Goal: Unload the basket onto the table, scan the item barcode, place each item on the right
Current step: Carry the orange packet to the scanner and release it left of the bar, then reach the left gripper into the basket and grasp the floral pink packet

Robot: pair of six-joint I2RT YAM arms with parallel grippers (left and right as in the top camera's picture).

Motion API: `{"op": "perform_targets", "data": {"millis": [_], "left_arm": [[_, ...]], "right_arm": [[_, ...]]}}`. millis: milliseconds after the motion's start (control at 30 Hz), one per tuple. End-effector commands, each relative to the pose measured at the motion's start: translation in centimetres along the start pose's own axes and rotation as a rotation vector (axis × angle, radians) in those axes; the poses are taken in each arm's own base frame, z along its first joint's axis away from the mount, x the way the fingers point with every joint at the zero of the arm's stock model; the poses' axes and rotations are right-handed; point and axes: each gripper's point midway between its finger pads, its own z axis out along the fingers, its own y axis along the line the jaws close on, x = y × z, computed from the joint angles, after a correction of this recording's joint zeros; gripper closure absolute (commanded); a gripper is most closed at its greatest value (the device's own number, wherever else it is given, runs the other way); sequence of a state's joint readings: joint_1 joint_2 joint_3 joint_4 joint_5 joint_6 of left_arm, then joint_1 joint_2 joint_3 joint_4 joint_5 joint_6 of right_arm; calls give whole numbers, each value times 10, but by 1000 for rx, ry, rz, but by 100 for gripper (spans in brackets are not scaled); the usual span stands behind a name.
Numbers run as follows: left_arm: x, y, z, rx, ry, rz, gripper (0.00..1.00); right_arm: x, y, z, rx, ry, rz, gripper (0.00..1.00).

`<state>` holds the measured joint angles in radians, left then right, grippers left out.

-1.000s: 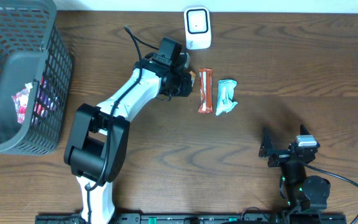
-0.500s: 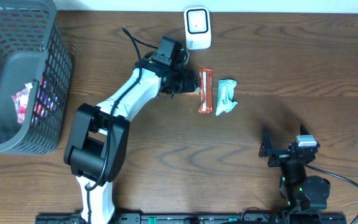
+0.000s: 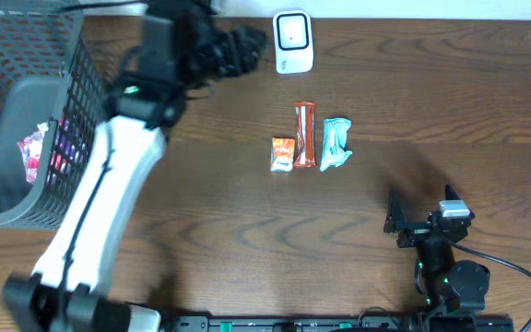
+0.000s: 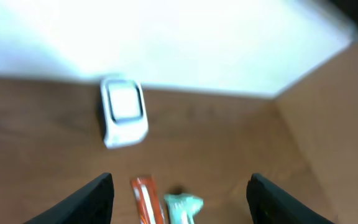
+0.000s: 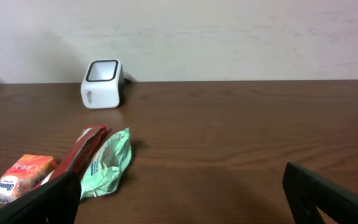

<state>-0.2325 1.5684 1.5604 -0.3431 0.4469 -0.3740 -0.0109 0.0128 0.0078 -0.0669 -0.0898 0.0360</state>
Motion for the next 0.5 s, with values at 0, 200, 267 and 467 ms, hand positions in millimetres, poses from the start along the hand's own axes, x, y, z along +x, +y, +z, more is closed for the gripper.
{"op": "perform_targets", "data": {"millis": [0,200,267,467], "left_arm": [[-37,14,-42,-38,-113,9,32],[-96,90,-131,-330,-365,-6,32],[-110,127,-166,-473,-448,-39,32],[-109,224,-239,-786,-498,-121,32]], "right_arm": [[1,-2,0,6,2,-14,1],[1,-2,0,6,2,-14,1],[1,-2,0,6,2,-14,1],[1,-2,0,6,2,-14,1]]}}
